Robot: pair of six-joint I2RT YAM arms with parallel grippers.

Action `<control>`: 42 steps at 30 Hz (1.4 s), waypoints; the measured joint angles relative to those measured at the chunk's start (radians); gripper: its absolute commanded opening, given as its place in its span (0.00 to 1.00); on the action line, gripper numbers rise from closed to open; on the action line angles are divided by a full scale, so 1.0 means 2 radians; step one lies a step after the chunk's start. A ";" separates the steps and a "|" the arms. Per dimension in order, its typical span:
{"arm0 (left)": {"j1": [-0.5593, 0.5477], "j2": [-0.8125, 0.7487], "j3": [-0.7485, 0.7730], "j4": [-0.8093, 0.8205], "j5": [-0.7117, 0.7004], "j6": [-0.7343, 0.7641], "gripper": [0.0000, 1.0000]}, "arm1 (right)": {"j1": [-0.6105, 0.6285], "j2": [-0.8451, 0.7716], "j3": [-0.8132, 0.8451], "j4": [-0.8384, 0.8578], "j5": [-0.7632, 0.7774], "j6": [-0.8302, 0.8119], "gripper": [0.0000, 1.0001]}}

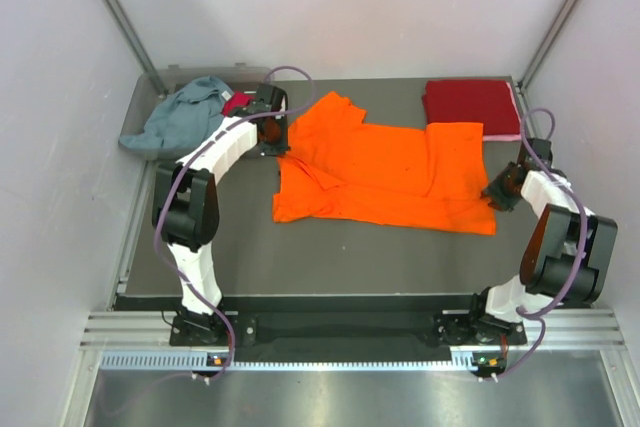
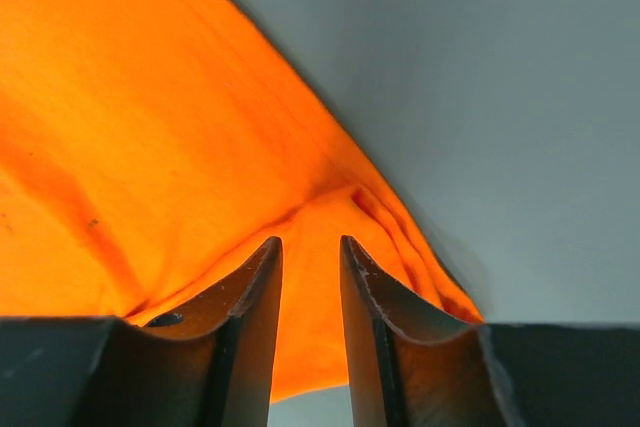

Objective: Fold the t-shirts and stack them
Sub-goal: Fold the tshirt

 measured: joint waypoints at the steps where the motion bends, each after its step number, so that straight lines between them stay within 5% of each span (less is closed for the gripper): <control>1: 0.000 0.000 0.000 0.000 0.001 -0.001 0.00 | 0.000 -0.006 0.000 -0.006 0.008 0.008 0.32; 12: -0.002 0.000 -0.039 0.004 0.020 -0.007 0.00 | -0.001 -0.038 -0.013 -0.117 0.069 0.109 0.34; 24: -0.004 -0.002 -0.039 0.008 0.036 -0.011 0.00 | -0.007 -0.063 -0.084 -0.089 0.105 0.140 0.33; 30: -0.005 -0.003 -0.039 0.009 0.045 -0.013 0.00 | -0.012 -0.065 -0.089 -0.069 0.127 0.139 0.25; 36: -0.017 -0.007 -0.039 0.009 0.053 -0.012 0.00 | -0.014 -0.064 -0.090 -0.054 0.130 0.135 0.00; 42: -0.039 -0.023 -0.039 0.011 0.062 0.009 0.00 | -0.029 -0.058 -0.083 -0.058 0.145 0.126 0.00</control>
